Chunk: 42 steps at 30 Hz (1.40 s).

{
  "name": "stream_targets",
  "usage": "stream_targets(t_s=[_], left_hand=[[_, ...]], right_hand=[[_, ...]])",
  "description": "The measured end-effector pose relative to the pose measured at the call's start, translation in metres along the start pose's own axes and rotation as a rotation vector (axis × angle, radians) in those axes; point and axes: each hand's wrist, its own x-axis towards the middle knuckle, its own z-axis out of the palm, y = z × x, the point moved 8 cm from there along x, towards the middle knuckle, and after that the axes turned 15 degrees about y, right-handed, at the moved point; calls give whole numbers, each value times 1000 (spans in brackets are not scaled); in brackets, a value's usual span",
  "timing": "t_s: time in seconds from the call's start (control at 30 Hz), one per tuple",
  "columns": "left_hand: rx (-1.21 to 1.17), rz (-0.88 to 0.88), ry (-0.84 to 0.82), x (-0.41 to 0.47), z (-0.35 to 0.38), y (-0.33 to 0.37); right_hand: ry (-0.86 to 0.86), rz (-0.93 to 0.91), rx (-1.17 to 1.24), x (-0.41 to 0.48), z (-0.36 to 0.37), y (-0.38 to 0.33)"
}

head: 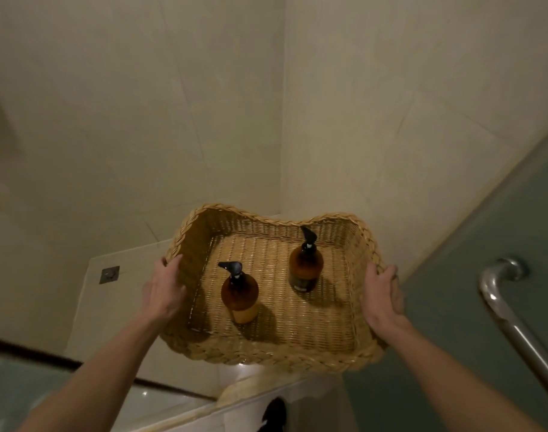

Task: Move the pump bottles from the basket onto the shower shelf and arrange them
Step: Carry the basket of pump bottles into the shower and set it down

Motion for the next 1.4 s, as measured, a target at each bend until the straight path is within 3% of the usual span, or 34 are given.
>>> stream_targets(t_s=[0.27, 0.4, 0.97, 1.3, 1.4], left_hand=[[-206, -112, -23, 63, 20, 8], [-238, -137, -32, 93, 28, 7], [-167, -261, 95, 183, 19, -28], [-12, -418, 209, 253, 11, -66], [-10, -492, 226, 273, 14, -81]], right_hand=[[25, 57, 89, 60, -2, -32], [56, -40, 7, 92, -3, -56], [15, -248, 21, 207, 21, -173], [-69, -399, 194, 297, 77, -291], [-122, -358, 331, 329, 98, -321]])
